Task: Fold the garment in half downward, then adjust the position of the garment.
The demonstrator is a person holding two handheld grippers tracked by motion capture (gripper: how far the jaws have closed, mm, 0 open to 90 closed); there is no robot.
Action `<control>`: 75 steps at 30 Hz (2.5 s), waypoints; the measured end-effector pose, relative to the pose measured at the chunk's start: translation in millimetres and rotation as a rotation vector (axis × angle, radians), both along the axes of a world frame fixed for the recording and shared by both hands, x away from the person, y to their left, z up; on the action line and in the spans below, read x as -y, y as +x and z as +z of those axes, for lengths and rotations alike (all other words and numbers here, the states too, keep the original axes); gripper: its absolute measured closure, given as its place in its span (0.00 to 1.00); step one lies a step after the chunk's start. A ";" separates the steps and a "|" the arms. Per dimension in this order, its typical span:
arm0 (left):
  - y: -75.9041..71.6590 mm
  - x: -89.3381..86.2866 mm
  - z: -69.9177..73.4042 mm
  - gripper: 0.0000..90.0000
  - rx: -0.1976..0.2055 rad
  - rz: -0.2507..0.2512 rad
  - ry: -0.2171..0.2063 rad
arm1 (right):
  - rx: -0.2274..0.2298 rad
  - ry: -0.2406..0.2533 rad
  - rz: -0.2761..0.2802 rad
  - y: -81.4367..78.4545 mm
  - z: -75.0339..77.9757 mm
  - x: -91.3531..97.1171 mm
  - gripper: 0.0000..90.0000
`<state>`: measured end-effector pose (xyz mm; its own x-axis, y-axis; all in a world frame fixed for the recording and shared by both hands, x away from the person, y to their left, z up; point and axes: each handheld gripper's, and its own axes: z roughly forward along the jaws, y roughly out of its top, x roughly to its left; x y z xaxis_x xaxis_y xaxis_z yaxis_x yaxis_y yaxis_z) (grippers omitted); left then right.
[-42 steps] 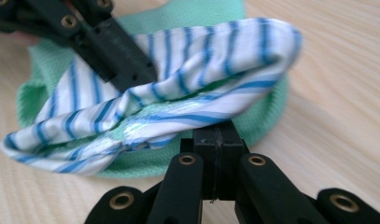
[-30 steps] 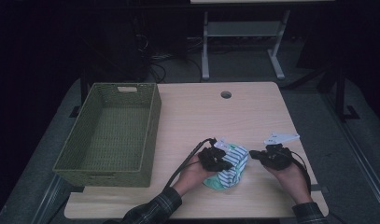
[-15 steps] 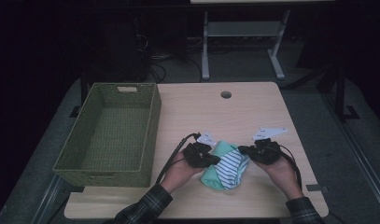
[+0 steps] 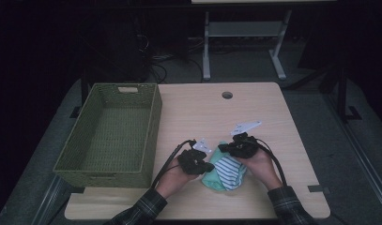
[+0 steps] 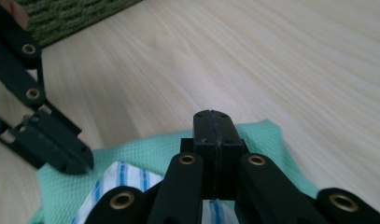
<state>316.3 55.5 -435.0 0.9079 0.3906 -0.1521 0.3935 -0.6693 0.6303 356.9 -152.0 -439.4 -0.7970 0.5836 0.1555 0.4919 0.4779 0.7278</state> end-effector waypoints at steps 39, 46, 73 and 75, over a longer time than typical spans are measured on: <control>-34.7 -20.5 2.3 0.99 -0.019 -0.047 -0.005 | 0.008 -0.029 -0.138 17.0 -9.3 40.4 1.00; -41.5 -7.3 -10.1 0.99 -0.045 -0.087 0.036 | -0.006 -0.039 -0.136 19.6 -16.2 41.5 1.00; 14.2 -12.3 -15.2 0.99 0.016 0.074 0.097 | -0.060 -0.129 -0.136 7.5 -25.2 59.1 0.99; 17.7 -12.1 -15.4 0.99 0.031 0.084 0.101 | -0.061 -0.130 -0.134 3.4 -25.0 62.1 0.99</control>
<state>333.9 67.5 -450.3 0.8749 0.4775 -0.0811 0.4326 -0.6952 0.5741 360.4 -214.1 -464.4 -0.7021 0.7023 0.1175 0.5990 0.4933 0.6307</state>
